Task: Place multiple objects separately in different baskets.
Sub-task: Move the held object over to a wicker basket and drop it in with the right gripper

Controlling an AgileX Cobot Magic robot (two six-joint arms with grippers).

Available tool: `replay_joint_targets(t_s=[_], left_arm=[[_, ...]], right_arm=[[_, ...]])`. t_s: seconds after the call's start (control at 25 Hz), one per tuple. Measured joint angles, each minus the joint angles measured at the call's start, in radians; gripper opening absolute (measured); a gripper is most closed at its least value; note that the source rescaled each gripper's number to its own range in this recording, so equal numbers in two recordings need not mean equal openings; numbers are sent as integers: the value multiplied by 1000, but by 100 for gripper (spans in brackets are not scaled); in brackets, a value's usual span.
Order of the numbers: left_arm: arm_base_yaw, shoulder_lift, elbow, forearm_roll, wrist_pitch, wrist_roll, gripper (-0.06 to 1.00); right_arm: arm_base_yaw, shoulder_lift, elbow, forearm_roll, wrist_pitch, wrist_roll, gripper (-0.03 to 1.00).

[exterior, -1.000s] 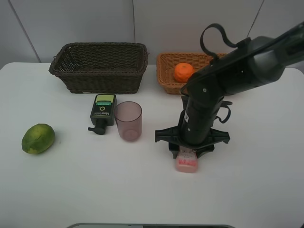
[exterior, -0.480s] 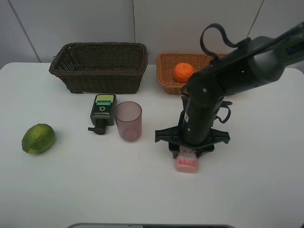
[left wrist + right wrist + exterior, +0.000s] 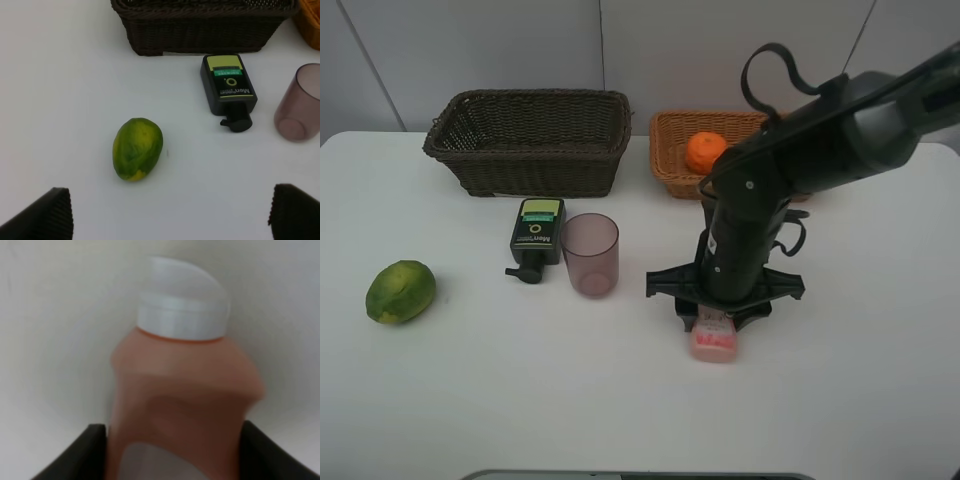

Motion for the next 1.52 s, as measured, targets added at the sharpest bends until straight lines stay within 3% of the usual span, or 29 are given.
replay_joint_targets(t_s=[0.24, 0.44, 0.8, 1.12, 1.52], left_arm=[[0, 0, 0, 0, 0, 0, 100], [0, 0, 0, 0, 0, 0, 100], [0, 0, 0, 0, 0, 0, 100], [0, 0, 0, 0, 0, 0, 100], [0, 0, 0, 0, 0, 0, 100]], right_arm=[[0, -60, -108, -73, 138, -45, 1], [0, -90, -233, -113, 243, -184, 1], [0, -67, -504, -112, 274, -366, 1], [0, 91, -795, -114, 109, -433, 1], [-6, 228, -848, -123, -339, -434, 0]])
